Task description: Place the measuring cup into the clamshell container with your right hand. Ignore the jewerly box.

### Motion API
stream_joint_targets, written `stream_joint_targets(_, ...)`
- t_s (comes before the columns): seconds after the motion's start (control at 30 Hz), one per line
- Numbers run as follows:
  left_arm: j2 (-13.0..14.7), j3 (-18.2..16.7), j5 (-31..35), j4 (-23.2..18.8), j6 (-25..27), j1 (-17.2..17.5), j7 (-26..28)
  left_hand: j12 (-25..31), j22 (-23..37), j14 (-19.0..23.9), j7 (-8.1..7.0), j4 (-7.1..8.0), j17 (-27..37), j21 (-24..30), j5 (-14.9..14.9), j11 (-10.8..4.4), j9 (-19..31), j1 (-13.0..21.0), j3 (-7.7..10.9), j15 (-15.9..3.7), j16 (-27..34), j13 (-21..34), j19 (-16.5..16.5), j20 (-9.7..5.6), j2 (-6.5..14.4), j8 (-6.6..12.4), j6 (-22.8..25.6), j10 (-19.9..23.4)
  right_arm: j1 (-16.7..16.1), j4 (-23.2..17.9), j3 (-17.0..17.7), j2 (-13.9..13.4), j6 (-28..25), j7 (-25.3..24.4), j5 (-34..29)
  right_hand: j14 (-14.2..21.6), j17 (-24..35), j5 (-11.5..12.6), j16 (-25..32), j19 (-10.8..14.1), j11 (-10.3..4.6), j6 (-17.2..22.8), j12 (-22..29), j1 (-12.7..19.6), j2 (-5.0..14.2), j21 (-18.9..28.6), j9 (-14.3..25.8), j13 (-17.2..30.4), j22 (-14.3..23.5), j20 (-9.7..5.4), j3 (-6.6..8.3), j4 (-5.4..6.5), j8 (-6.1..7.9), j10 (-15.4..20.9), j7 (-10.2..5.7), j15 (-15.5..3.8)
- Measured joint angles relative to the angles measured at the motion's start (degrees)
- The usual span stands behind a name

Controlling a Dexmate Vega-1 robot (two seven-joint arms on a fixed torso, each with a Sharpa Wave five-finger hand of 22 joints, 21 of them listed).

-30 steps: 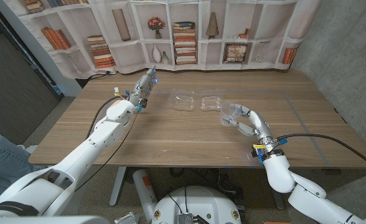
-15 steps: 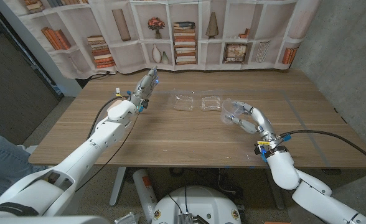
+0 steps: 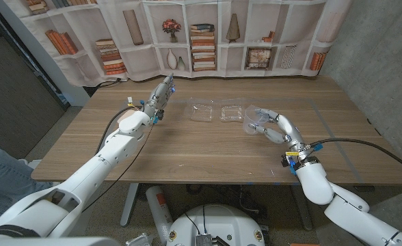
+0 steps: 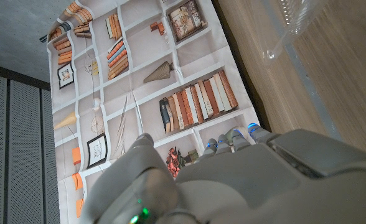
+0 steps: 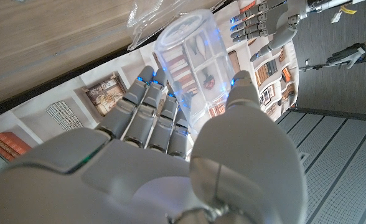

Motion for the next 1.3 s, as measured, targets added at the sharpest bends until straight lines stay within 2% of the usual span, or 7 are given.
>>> stream_joint_targets(0.67,0.3,-0.3,-0.1,-0.1,-0.2,0.0,-0.5,0.0,0.0,0.0,0.00,0.24,0.0,0.0,0.0,0.00,0.0,0.0,-0.24,0.00,0.0,0.0,0.0,0.00,0.0,0.00,0.0,0.0,2.3,-0.1,1.0,-0.2,0.6,4.9,2.9,0.0,0.3,-0.5,0.0,0.3,-0.30,0.2,-0.4,-0.2,0.20,0.0,0.0,0.0,0.0,-0.08,0.00,0.00,0.11,0.3,0.17,0.00)
stream_joint_targets(1.2,0.7,-0.3,0.0,-1.3,-0.3,0.4,-0.3,0.0,0.0,0.0,0.00,0.05,0.0,0.0,0.0,0.00,0.0,0.0,-0.42,0.00,0.0,0.0,0.0,0.00,0.0,0.00,0.0,0.0,4.6,2.0,1.5,-1.1,4.2,9.3,6.0,0.0,0.3,-1.3,-0.4,0.3,-0.30,0.2,-0.9,-0.2,0.19,0.0,0.3,0.0,0.0,-0.08,0.50,-0.01,-0.02,0.3,0.16,0.01)
stream_joint_targets(1.3,0.8,-0.3,0.1,-1.6,-0.3,0.6,0.0,0.0,0.0,0.0,0.00,0.05,0.0,0.0,0.0,0.00,0.0,0.0,-0.42,0.00,0.0,0.0,0.0,0.00,0.0,0.00,0.0,0.0,5.8,3.0,1.5,-1.1,4.5,9.8,6.3,0.0,0.3,-1.3,-0.4,0.3,-0.30,0.2,-0.9,-0.2,0.19,0.0,0.3,0.0,0.0,-0.08,0.51,-0.01,-0.16,0.3,0.16,0.01)
